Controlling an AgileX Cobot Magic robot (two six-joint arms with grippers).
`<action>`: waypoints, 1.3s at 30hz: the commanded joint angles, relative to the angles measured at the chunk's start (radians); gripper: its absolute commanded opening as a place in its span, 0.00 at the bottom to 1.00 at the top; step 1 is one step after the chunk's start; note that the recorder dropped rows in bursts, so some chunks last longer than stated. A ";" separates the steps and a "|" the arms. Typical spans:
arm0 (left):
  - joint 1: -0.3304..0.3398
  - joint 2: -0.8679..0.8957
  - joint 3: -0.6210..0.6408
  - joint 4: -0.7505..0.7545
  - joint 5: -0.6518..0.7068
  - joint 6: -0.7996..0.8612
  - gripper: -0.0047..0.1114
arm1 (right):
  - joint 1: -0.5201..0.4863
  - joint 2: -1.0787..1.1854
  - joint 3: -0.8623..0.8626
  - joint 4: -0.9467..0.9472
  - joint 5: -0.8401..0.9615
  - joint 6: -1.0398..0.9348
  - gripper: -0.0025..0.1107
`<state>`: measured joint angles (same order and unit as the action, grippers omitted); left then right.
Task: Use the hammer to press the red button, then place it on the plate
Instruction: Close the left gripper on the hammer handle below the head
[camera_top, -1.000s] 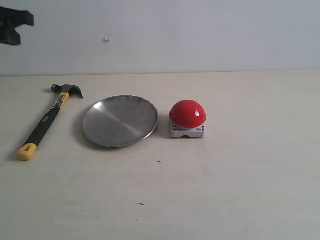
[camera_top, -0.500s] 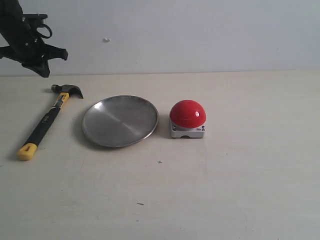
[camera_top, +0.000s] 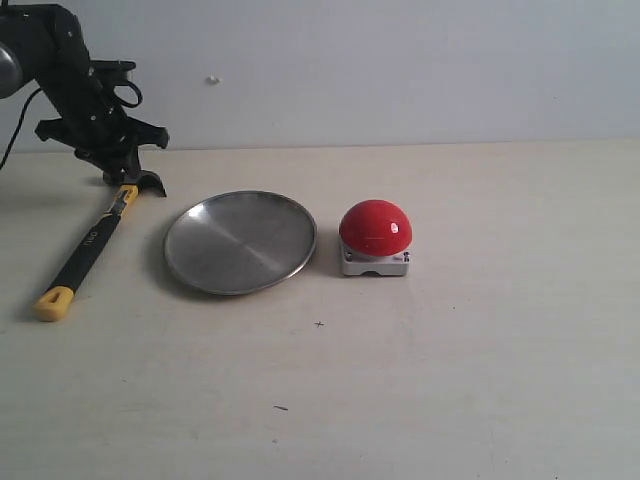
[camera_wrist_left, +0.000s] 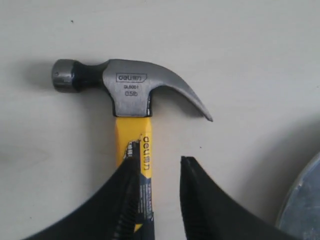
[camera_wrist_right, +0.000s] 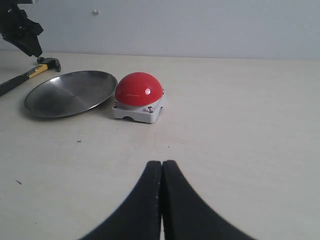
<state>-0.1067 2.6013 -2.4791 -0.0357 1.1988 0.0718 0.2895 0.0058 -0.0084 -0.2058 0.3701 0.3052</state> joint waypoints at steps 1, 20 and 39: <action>-0.002 -0.004 -0.010 -0.002 0.022 -0.015 0.30 | 0.000 -0.006 0.004 -0.003 -0.007 0.001 0.02; 0.016 0.050 -0.010 0.064 0.022 -0.033 0.30 | 0.000 -0.006 0.004 -0.003 -0.007 0.001 0.02; 0.026 0.066 -0.010 0.007 0.012 -0.001 0.50 | 0.000 -0.006 0.004 -0.003 -0.007 0.001 0.02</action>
<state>-0.0770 2.6704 -2.4791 -0.0158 1.2200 0.0665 0.2895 0.0058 -0.0084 -0.2058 0.3701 0.3052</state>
